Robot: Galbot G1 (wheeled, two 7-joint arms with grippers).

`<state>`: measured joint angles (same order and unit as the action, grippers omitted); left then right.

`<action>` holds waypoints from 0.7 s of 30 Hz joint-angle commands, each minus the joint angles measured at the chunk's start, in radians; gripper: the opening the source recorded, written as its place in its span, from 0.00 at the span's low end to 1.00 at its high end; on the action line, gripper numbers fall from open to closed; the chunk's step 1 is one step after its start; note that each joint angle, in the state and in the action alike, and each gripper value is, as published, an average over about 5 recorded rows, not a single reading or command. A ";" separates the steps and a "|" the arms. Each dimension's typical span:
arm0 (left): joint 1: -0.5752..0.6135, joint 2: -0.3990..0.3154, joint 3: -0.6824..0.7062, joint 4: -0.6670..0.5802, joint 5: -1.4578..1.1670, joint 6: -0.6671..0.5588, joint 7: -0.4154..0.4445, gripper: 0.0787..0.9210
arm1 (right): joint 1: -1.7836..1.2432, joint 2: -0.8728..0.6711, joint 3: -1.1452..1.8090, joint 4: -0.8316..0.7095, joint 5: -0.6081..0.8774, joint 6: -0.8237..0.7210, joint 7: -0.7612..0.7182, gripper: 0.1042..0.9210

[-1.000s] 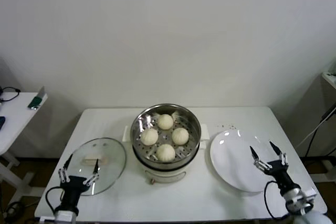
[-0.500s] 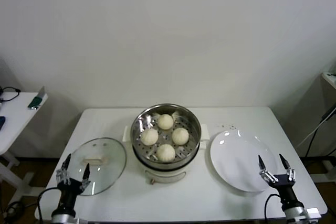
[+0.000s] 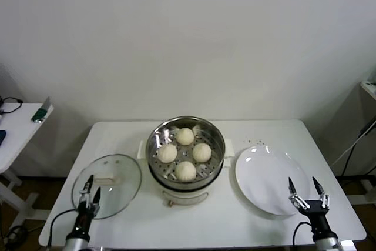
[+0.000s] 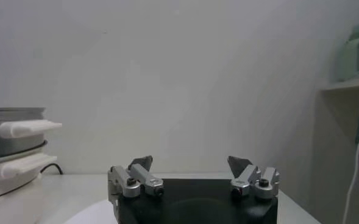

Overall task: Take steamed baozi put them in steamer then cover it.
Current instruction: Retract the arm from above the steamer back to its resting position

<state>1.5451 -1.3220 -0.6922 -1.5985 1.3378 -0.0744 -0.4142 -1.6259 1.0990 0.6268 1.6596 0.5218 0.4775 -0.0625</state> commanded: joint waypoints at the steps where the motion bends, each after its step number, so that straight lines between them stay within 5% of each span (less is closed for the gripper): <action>1: -0.052 0.001 -0.002 0.088 0.127 0.008 -0.050 0.88 | -0.014 0.015 0.010 0.006 -0.012 0.010 0.001 0.88; 21: -0.208 0.028 0.053 0.161 0.058 0.087 0.056 0.87 | -0.018 0.036 0.013 0.007 -0.045 0.010 0.000 0.88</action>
<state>1.3748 -1.2895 -0.6436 -1.4536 1.3838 0.0010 -0.3641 -1.6440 1.1286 0.6407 1.6661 0.4867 0.4848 -0.0633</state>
